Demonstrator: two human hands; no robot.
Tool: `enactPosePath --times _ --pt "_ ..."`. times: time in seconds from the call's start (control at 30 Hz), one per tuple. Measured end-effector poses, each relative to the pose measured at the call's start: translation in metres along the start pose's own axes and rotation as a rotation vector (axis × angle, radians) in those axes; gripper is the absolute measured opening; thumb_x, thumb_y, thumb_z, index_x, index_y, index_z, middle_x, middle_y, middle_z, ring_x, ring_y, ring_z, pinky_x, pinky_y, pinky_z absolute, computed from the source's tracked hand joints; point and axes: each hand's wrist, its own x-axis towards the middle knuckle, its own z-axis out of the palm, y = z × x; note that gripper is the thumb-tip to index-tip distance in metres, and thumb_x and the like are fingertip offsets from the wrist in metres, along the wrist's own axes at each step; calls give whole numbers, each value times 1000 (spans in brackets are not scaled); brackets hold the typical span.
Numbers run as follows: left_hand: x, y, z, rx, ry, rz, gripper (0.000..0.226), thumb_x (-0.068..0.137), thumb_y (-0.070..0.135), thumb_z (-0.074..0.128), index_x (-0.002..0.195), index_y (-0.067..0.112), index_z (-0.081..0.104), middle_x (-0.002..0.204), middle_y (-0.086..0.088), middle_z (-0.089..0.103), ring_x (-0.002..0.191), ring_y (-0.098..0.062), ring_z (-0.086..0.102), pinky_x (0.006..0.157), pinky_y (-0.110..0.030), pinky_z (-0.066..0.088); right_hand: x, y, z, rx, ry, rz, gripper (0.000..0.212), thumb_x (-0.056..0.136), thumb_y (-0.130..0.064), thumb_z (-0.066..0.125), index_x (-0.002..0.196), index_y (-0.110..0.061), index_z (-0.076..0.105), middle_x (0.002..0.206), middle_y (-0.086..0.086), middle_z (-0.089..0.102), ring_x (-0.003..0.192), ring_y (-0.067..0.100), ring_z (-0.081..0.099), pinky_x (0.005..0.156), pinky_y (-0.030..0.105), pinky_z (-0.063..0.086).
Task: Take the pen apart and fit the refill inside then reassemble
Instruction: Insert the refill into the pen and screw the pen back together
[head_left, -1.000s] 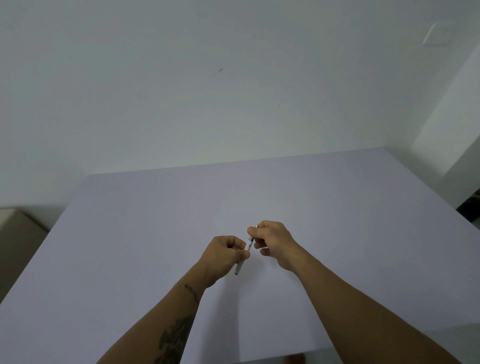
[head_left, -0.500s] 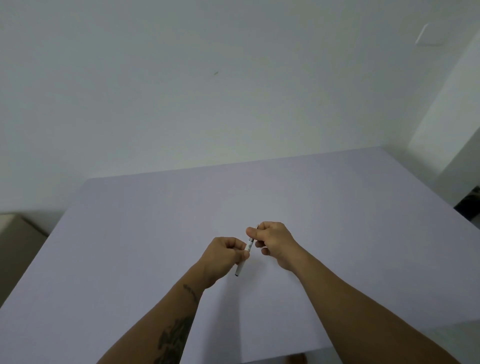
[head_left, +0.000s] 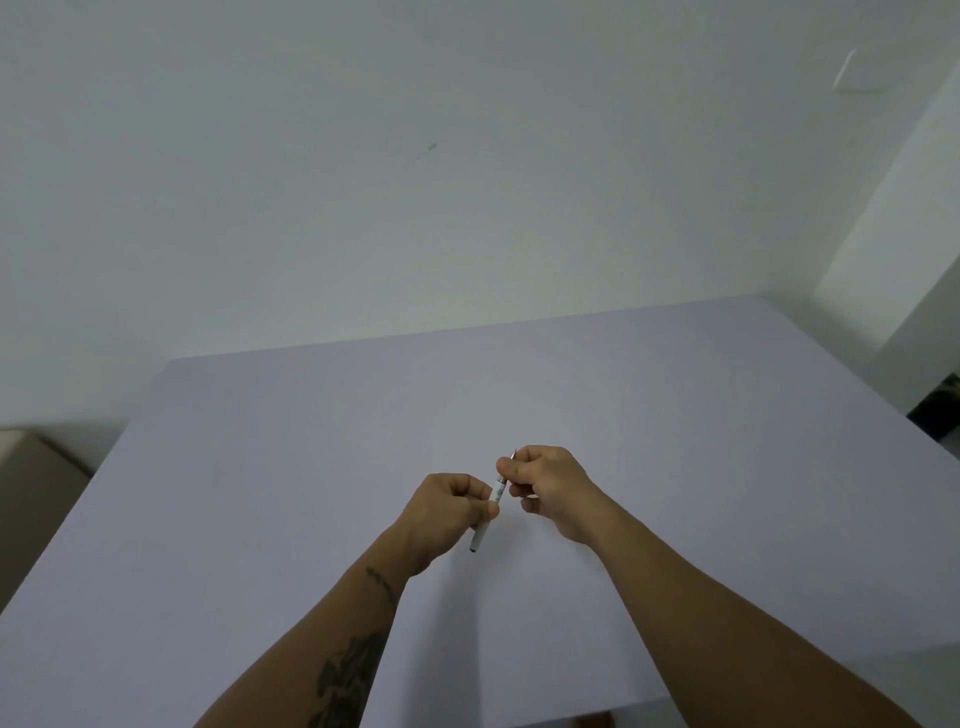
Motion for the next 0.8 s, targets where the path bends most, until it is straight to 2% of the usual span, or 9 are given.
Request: enactPosePath --times 0.1,0.17,0.23,0.33,0.5,0.63,0.7,0.8 --pt "1 -3 -3 -4 6 -3 11 86 9 67 78 15 69 76 -1 65 69 -11 58 59 -16 42 2 0 5 -57 21 -23 28 85 -23 74 65 -15 58 78 3 66 68 16 57 63 30 48" --pt "2 -3 -4 -6 3 -7 10 86 9 67 78 15 69 76 0 65 69 -11 58 59 -16 42 1 -1 5 -46 -1 -16 25 85 -25 74 67 -15 60 79 2 68 67 15 58 63 30 48" --pt "3 -5 -8 -15 9 -14 10 86 9 67 79 15 69 75 1 65 68 -10 58 57 -15 42 1 -3 6 -12 -51 21 15 87 -25 71 78 -13 70 79 0 69 68 14 59 64 29 47" --pt "5 -7 -13 -23 26 -21 7 86 9 68 80 14 70 74 1 65 68 -10 58 57 -15 42 2 -2 8 31 -74 36 14 90 -20 68 92 -12 78 80 -1 72 71 14 60 66 28 49" --pt "7 -10 -15 -20 31 -28 7 85 10 69 80 15 71 75 1 65 69 -10 58 57 -16 42 7 -2 13 -28 -17 21 9 89 -14 68 84 -10 75 81 0 70 72 15 58 64 28 48" --pt "10 -11 -16 -12 30 -26 6 85 10 70 81 14 72 75 0 66 69 -11 58 59 -17 42 11 -3 16 -74 29 -9 15 87 -15 70 73 -13 66 81 3 70 72 17 58 63 29 48" --pt "11 -10 -17 -15 27 -25 5 84 11 70 81 14 71 75 1 66 68 -10 58 58 -17 42 11 -4 15 -69 11 0 13 87 -17 71 75 -14 68 79 0 69 71 16 59 63 29 48" --pt "13 -9 -19 -10 26 -21 8 84 11 70 78 15 70 73 2 65 68 -10 58 58 -17 42 10 -7 12 -10 -54 41 10 88 -21 70 89 -13 76 78 -4 72 68 11 60 64 27 50"
